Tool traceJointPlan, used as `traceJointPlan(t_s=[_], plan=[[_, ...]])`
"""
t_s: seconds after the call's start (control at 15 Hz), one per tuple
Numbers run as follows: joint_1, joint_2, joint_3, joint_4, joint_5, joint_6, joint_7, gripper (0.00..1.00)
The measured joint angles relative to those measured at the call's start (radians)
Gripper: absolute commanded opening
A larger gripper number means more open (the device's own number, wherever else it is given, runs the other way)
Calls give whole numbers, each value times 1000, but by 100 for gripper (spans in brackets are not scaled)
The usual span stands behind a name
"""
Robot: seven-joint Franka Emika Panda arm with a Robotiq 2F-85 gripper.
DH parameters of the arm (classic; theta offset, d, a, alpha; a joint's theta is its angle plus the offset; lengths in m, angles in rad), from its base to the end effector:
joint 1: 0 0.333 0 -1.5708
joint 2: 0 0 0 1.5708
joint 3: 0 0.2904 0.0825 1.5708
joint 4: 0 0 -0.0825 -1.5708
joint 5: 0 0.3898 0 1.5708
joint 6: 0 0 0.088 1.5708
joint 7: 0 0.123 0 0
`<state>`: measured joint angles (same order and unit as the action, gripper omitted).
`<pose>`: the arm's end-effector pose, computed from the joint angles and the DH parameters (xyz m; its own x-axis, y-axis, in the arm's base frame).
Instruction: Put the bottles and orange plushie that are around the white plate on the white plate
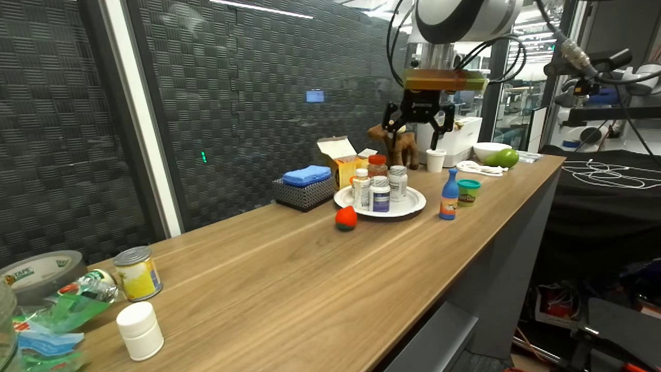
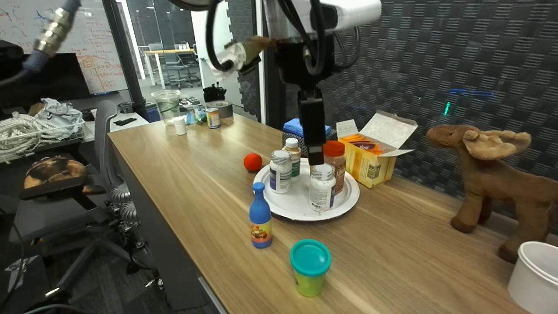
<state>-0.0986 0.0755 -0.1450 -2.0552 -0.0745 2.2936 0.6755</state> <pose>0.5673 -0.1429 0.3727 0.6301 -0.7573 0.1718 -0.7632 -0.6447 -0.0429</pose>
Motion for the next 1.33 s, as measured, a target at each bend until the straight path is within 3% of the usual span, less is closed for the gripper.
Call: traceJointPlan(t_s=[0.33,0.6,1.33], plan=[[0,-211,8,-175,-66,-52,8,100],[-3,-303,24,-284,-66,-69,3,100],[-28,-291,37,-332,-63,-58,-21,100]])
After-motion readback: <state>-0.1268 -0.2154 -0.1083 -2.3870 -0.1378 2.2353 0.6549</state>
